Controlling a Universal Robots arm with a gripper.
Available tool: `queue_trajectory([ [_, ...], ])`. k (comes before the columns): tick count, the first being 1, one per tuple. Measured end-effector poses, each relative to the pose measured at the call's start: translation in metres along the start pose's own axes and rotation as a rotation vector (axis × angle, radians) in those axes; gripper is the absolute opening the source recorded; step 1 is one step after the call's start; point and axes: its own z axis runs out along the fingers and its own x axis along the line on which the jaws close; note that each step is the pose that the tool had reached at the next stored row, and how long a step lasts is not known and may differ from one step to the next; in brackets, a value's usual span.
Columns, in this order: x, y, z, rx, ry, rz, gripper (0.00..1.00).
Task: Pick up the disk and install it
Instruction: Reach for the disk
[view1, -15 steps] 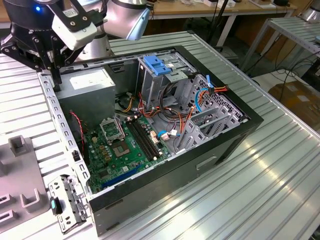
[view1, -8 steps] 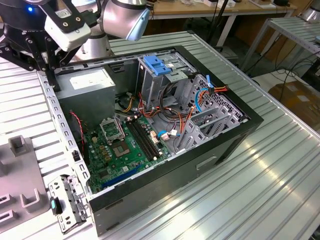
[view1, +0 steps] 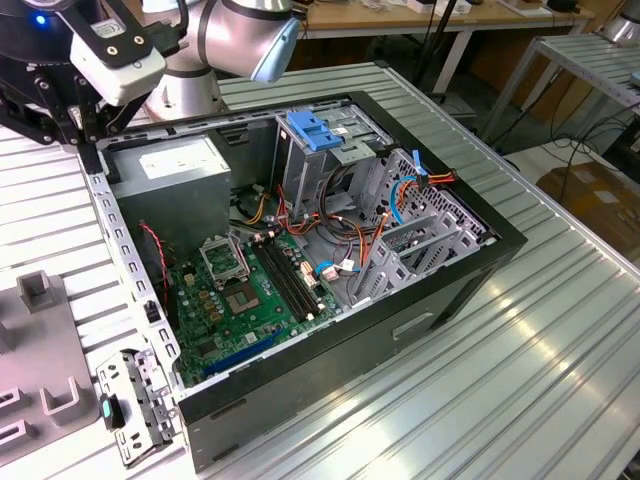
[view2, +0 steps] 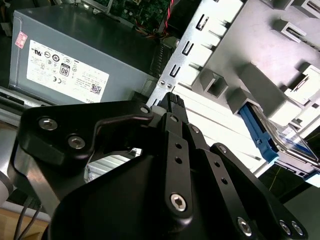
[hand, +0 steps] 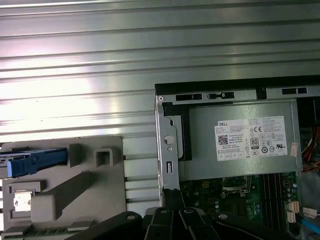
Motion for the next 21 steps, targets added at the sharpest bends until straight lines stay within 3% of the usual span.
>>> queue_trajectory([
  [21, 0.023, -0.0018, 0.0004, 0.0001, 0.0, 0.0, 0.11],
])
